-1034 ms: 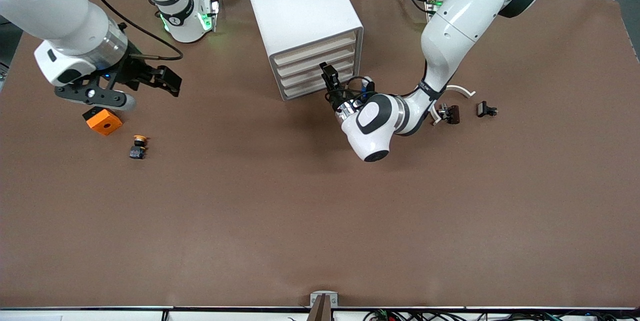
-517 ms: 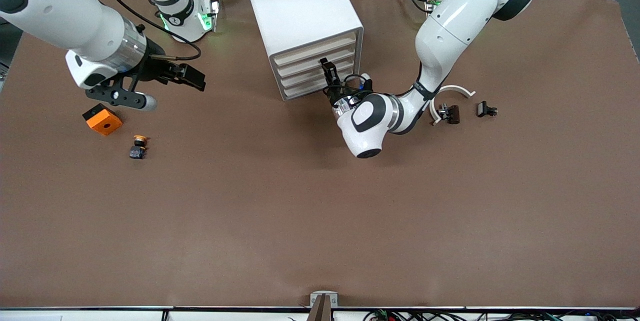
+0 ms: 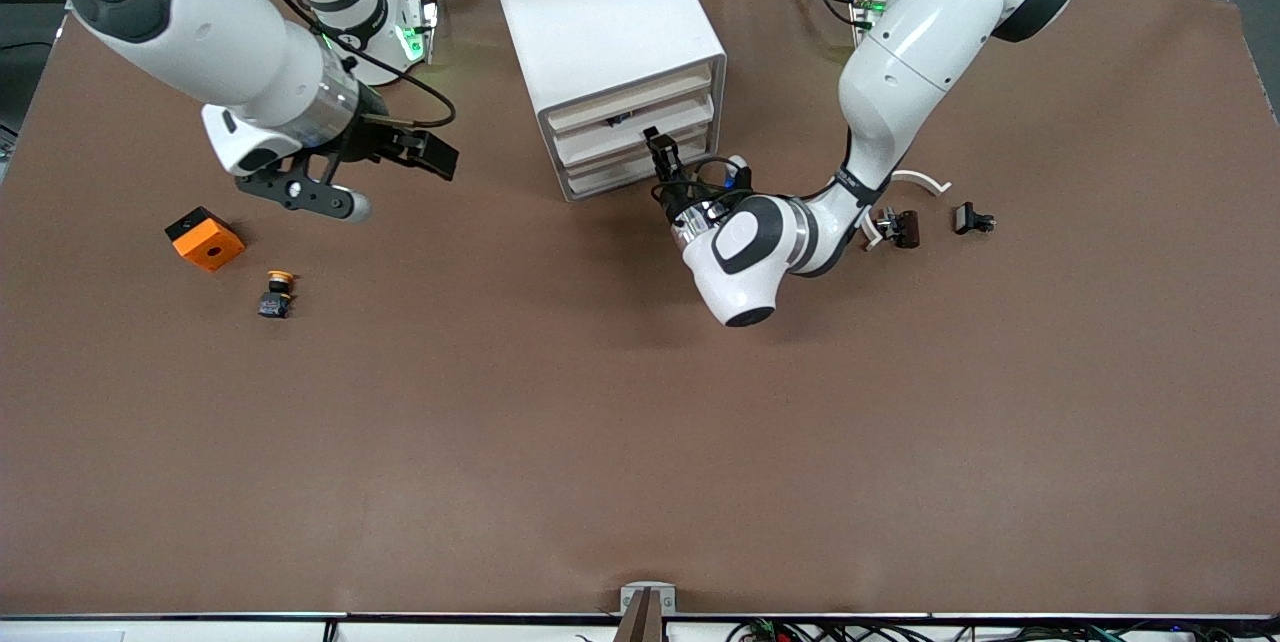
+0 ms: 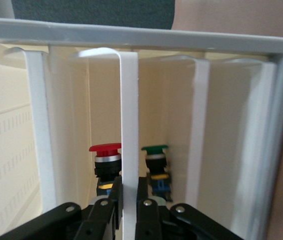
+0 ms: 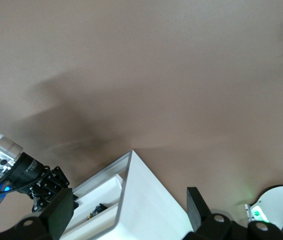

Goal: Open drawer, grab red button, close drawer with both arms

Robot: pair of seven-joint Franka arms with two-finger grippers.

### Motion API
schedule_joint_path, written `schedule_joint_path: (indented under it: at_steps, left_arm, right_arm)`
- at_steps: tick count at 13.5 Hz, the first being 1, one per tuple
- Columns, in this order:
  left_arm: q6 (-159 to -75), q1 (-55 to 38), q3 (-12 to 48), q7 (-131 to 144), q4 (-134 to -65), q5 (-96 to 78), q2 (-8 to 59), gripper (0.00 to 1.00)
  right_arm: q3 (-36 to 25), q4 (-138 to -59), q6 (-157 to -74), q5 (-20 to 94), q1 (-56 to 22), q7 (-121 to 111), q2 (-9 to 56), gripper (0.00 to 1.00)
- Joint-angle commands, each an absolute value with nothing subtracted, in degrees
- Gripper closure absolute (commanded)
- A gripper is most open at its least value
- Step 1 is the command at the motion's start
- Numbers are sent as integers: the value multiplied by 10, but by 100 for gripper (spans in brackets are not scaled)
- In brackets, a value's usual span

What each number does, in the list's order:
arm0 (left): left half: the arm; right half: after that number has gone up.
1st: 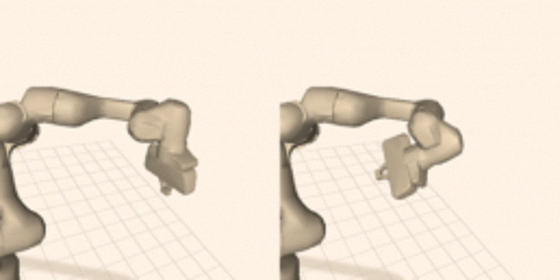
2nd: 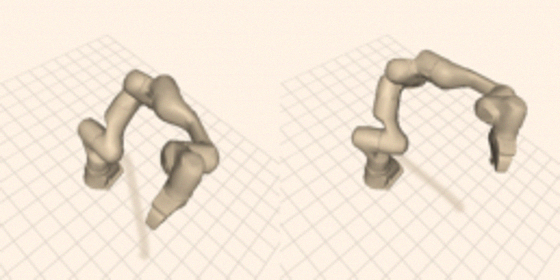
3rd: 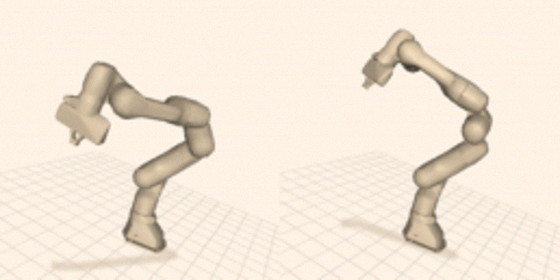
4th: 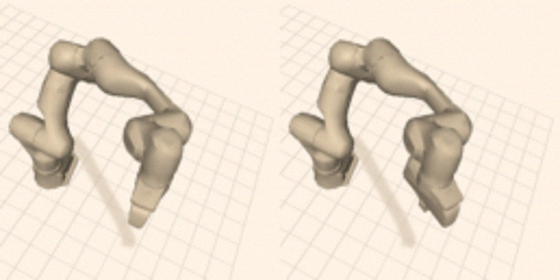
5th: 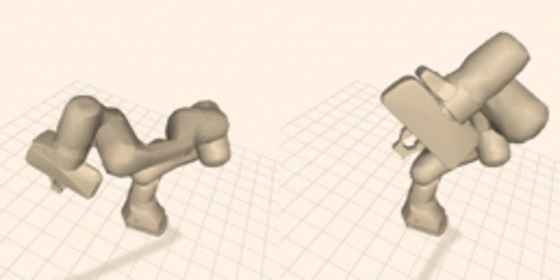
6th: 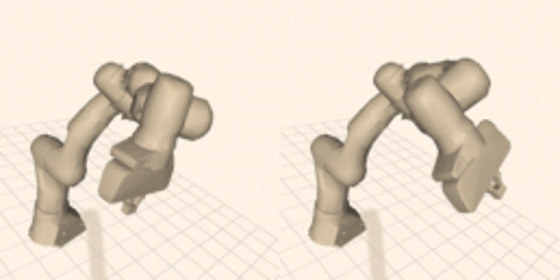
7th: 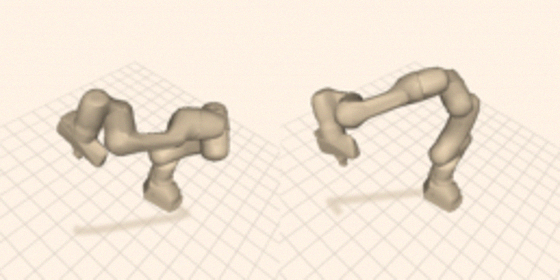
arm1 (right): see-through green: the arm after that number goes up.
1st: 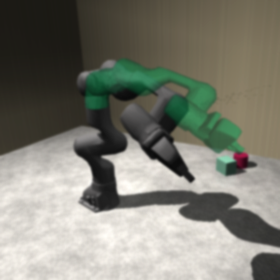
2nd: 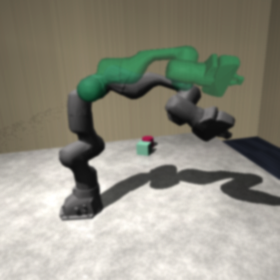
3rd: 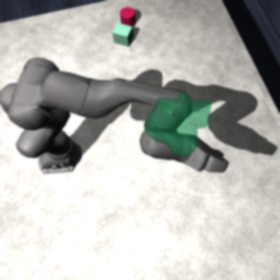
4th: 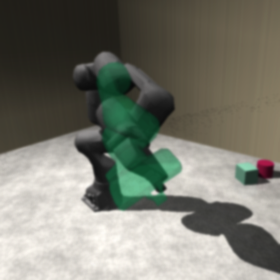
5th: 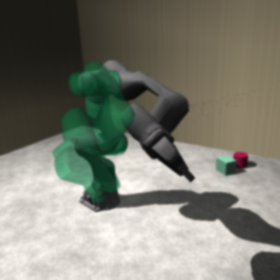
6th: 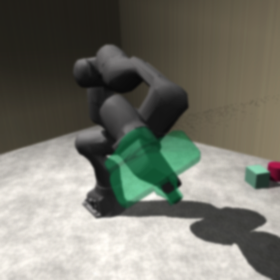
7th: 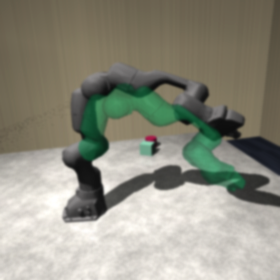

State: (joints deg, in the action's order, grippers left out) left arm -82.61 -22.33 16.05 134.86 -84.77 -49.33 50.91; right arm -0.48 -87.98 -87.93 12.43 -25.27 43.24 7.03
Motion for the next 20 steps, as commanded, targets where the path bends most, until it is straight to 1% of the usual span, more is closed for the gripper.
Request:
schedule_joint_path:
  at_steps: [1,6,7,8,9,10,12,14,15,17,20]
  left_arm:
    - [-819,-215,129,1358,-811,-500,517,100]
    - [-824,-154,128,1352,-777,-501,518,100]
    - [-825,-153,128,1350,-773,-502,518,93]
    - [-826,-154,128,1343,-766,-502,518,75]
    - [-826,-153,128,1338,-763,-502,517,32]
    - [-826,-153,128,1338,-760,-501,514,0]
    - [-825,-150,128,1337,-738,-497,512,0]
    - [-825,-151,114,1322,-688,-482,511,0]
    - [-825,-151,112,1298,-674,-479,511,0]
    - [-825,-147,73,1200,-671,-478,487,0]
    - [-831,-146,8,1079,-667,-477,455,0]
  right_arm:
    - [-10,-871,-900,134,-286,494,88,0]
    - [-10,-867,-955,130,-357,642,119,0]
    - [-10,-867,-957,128,-369,666,128,0]
    - [-10,-865,-959,127,-379,694,138,0]
    - [-10,-858,-963,128,-389,727,149,0]
    - [-11,-854,-965,127,-402,750,157,0]
    - [-11,-846,-970,126,-426,793,177,0]
    - [-11,-846,-992,126,-446,840,193,0]
    - [-11,-846,-1008,125,-457,872,204,0]
    - [-11,-847,-1029,126,-471,890,221,0]
    - [-11,-849,-1039,125,-489,890,245,0]
